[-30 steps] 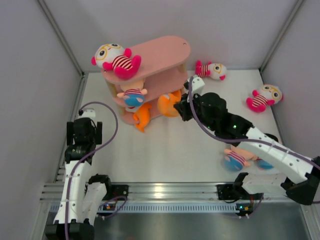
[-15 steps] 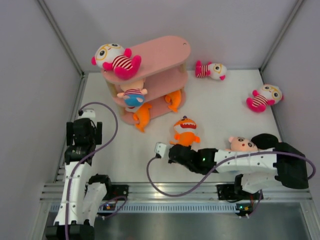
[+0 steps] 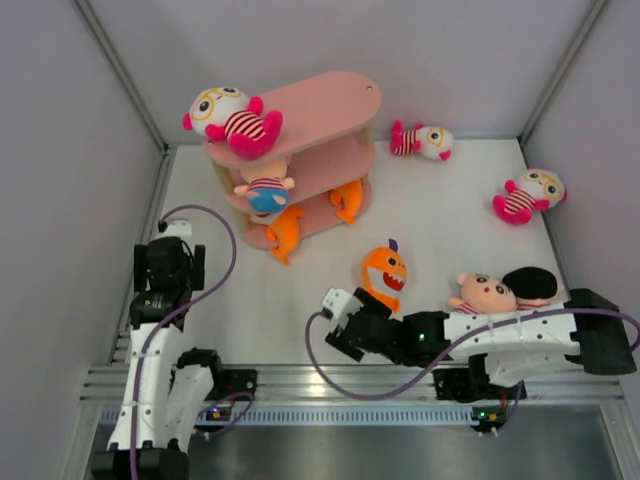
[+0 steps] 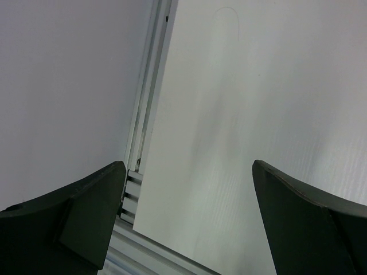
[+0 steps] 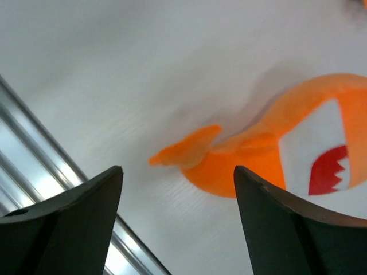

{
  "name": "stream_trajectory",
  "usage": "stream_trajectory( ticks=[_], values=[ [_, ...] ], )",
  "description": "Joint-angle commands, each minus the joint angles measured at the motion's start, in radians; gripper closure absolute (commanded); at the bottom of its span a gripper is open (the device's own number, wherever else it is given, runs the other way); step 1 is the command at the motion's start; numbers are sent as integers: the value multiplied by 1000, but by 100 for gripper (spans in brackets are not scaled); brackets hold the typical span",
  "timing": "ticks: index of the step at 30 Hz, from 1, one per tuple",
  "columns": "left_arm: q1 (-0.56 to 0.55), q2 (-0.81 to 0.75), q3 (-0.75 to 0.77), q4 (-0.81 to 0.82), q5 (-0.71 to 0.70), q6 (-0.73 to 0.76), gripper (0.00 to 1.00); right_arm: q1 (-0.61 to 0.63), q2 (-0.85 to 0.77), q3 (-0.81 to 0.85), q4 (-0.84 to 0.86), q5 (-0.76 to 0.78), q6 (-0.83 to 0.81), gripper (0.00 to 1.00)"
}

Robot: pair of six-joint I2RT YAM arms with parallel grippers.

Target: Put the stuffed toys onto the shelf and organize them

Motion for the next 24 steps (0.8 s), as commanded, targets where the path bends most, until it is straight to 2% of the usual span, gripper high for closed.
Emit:
stream_trajectory(
  ticks=[1, 2, 4, 7, 8, 11, 13, 15, 18, 19, 20, 22, 24],
  values=[
    [-4, -15, -6, 10, 11, 6, 2, -147, -105, 68, -69, 94, 439, 22],
    [-4, -13, -6, 10, 11, 6, 2, -240, -120, 40, -95, 106, 653, 22],
    [-4, -12, -6, 9, 12, 8, 2, -282, -180, 2, -149, 201, 936, 23],
    [-4, -13, -7, 10, 15, 8, 2, -283, -254, -92, -117, 261, 1118, 20],
    [-6, -12, -7, 10, 17, 8, 2, -287, -266, -139, -23, 260, 1136, 19],
    [-6, -10, -7, 10, 20, 9, 2, -309, -213, -156, 102, 211, 1105, 12],
    [-6, -7, -6, 9, 17, 9, 2, -307, -147, -103, 50, 204, 1109, 12],
    [-6, -7, -4, 6, 15, 9, 2, -290, -32, -20, -95, 218, 1166, 11],
    [-4, -4, -3, 6, 15, 9, 2, -269, 82, -24, -221, 250, 1369, 12],
    [-7, -6, -3, 6, 15, 9, 2, -260, 103, -35, -229, 256, 1462, 14],
    [-7, -4, -1, 4, 15, 8, 2, -238, 134, -55, -211, 258, 1468, 14],
    [-10, -1, 0, 4, 18, 9, 2, -235, 160, -64, -96, 243, 1402, 18],
    [-9, 0, 2, 4, 25, 9, 2, -238, 200, -52, -68, 249, 1382, 23]
  ],
)
